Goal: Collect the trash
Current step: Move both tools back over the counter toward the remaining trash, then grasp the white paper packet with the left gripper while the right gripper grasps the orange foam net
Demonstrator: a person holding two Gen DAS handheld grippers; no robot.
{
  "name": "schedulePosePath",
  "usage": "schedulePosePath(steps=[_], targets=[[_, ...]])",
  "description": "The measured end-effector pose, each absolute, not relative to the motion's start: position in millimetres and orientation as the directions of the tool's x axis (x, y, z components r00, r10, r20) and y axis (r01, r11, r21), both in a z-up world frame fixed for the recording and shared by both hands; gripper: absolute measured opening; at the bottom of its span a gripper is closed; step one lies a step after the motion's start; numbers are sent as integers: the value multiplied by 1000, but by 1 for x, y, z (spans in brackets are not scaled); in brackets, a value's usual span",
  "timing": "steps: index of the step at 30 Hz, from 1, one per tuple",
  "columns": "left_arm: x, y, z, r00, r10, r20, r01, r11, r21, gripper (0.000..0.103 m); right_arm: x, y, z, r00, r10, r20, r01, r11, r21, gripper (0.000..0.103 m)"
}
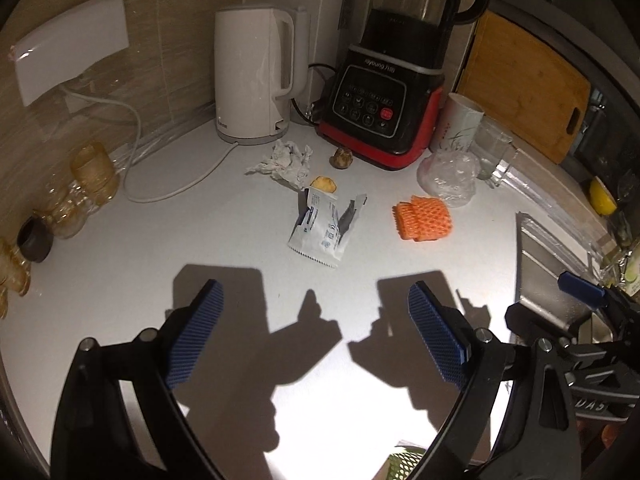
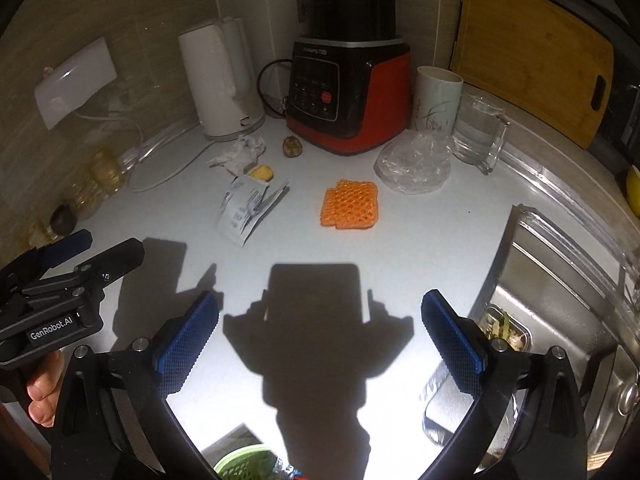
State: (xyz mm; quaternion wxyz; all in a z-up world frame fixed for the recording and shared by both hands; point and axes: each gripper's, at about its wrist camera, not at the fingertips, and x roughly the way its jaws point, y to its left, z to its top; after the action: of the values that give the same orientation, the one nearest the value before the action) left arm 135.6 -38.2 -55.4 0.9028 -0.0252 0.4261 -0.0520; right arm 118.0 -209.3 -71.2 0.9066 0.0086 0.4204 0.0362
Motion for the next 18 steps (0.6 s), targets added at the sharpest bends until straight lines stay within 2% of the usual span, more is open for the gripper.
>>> schedulePosePath(steps=[9, 15, 18], targets=[[201, -44, -104, 598, -171, -783, 136, 984, -111, 89, 179, -227, -103, 643, 86, -761, -79, 996, 46, 100], [241, -53, -130, 567, -162, -808, 148, 985, -94, 89, 235, -235, -129, 611, 89, -786, -84, 995, 47, 100], [258, -56, -140, 547, -149, -824, 141, 986, -85, 89, 265, -238, -145, 583, 77, -809, -70, 997, 44, 95]])
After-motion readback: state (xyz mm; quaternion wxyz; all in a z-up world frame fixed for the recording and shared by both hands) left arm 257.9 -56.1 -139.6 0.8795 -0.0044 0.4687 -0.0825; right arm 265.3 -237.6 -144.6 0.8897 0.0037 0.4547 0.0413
